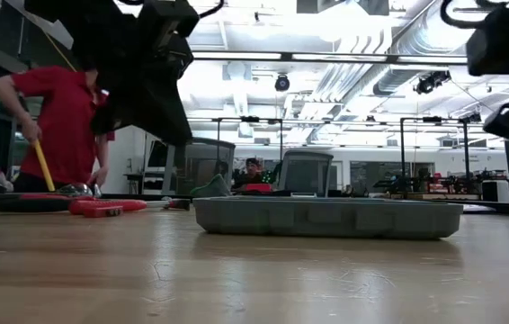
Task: Prefit tool cases
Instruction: Put the screwdriver bit set into the gray tool case
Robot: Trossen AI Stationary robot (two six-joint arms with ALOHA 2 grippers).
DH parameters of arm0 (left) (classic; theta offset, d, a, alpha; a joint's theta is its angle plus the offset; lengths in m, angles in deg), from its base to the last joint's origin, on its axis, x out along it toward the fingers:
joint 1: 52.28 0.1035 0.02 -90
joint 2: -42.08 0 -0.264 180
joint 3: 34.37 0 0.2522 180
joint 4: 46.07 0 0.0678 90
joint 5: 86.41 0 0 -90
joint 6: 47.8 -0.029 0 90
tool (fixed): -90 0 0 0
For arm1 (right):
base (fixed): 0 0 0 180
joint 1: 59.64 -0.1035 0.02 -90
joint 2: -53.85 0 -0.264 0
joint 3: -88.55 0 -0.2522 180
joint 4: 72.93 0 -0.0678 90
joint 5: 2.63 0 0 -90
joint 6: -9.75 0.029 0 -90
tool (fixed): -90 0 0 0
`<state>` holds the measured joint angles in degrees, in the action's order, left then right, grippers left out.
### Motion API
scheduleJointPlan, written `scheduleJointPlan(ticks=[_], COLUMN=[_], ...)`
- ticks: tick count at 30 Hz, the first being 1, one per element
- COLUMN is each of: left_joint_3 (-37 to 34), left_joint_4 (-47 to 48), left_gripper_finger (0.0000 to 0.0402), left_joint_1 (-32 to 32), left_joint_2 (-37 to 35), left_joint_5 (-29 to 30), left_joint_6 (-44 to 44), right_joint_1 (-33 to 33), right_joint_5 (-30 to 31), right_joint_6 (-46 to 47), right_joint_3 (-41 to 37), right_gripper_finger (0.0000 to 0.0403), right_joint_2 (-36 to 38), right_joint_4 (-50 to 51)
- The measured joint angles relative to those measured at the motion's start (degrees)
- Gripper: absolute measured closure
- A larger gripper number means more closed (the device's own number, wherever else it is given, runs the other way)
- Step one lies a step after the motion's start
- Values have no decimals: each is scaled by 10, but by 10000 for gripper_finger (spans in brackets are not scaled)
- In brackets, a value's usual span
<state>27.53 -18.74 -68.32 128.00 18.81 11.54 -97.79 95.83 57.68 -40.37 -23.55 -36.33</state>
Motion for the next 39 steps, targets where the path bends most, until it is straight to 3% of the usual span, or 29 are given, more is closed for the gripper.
scheduleJointPlan(ticks=[12,30,39], left_joint_3=[0,0,0], left_joint_4=[-4,-3,3], left_gripper_finger=[346,346,346], left_joint_1=[-21,-33,-35], left_joint_2=[25,35,35], left_joint_5=[4,8,8], left_joint_6=[20,30,29], right_joint_1=[-51,-56,-61], right_joint_5=[-2,19,52], right_joint_6=[11,26,25], right_joint_3=[6,10,10], right_gripper_finger=[233,233,236], right_joint_2=[-94,-159,-162], right_joint_4=[-51,-109,-79])
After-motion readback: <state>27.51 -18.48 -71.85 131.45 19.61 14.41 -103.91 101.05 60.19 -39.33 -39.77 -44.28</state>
